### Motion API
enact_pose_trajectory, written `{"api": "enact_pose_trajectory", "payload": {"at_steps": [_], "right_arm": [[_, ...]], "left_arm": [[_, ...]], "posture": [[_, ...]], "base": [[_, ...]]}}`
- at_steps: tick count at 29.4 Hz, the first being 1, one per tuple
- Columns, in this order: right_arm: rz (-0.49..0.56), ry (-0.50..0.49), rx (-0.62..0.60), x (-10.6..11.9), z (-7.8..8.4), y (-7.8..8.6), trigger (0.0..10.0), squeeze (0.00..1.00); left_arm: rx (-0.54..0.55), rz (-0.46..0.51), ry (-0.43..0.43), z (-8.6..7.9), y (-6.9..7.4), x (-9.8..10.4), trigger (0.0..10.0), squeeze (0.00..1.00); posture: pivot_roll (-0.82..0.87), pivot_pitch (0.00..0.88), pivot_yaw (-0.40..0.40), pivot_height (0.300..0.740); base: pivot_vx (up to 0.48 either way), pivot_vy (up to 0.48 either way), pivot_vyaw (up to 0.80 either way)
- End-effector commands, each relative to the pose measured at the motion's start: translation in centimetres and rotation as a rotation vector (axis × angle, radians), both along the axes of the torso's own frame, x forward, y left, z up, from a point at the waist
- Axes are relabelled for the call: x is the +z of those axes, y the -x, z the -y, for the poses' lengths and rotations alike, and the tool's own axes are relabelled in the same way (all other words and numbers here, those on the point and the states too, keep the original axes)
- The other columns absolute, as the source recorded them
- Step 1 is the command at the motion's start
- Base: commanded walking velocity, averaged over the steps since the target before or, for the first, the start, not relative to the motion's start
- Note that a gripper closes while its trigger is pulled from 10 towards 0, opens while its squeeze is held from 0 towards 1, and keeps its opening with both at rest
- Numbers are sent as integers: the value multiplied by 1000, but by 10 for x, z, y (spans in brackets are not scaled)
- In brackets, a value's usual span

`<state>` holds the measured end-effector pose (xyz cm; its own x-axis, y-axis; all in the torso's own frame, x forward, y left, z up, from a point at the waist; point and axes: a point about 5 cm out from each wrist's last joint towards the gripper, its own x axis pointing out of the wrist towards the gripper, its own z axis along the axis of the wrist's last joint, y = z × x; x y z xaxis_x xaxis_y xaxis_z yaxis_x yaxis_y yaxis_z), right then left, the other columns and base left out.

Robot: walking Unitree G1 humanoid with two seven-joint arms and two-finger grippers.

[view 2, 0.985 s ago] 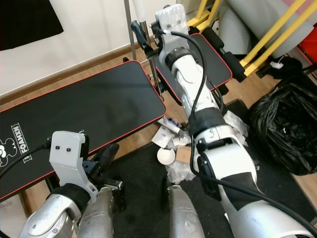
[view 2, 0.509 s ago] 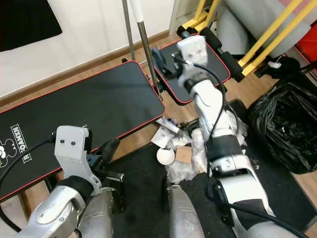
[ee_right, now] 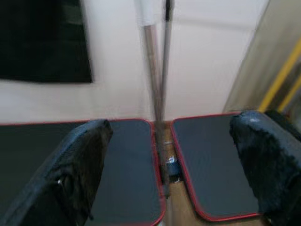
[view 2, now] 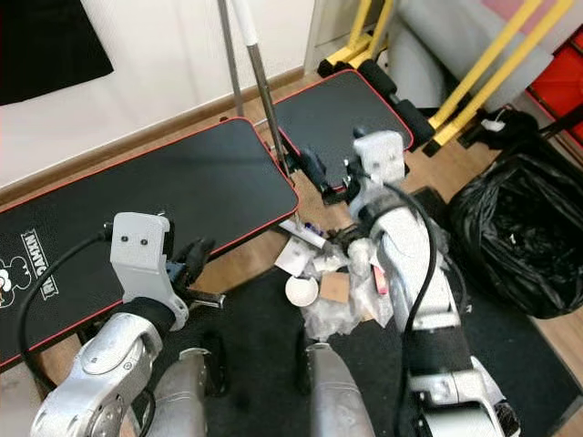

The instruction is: Sweep floor

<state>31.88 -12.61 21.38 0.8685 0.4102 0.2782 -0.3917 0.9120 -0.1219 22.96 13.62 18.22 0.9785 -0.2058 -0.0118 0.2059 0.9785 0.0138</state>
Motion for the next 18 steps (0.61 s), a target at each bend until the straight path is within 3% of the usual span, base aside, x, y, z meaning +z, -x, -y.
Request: {"api": "enact_pose_trajectory", "payload": {"at_steps": [1,5,12,18], "right_arm": [[-45,-1,7,-9,2,10,10000,0],[-86,9,-31,-17,6,17,10000,0],[-105,64,-62,-26,12,24,10000,0],[-127,76,-63,-29,14,31,10000,0]], "left_arm": [[-38,-3,-18,2,0,-5,10000,0],[-28,-2,-52,-3,-7,-7,10000,0],[-55,-10,-36,2,-13,-11,10000,0],[-61,-14,-44,2,-11,-16,10000,0]], "posture": [[-82,262,-183,740],[-87,248,-162,740],[-85,229,-146,740],[-76,215,-150,740]], "base": [[0,0,-800],[480,0,-800],[0,0,-113],[0,0,-800]]}}
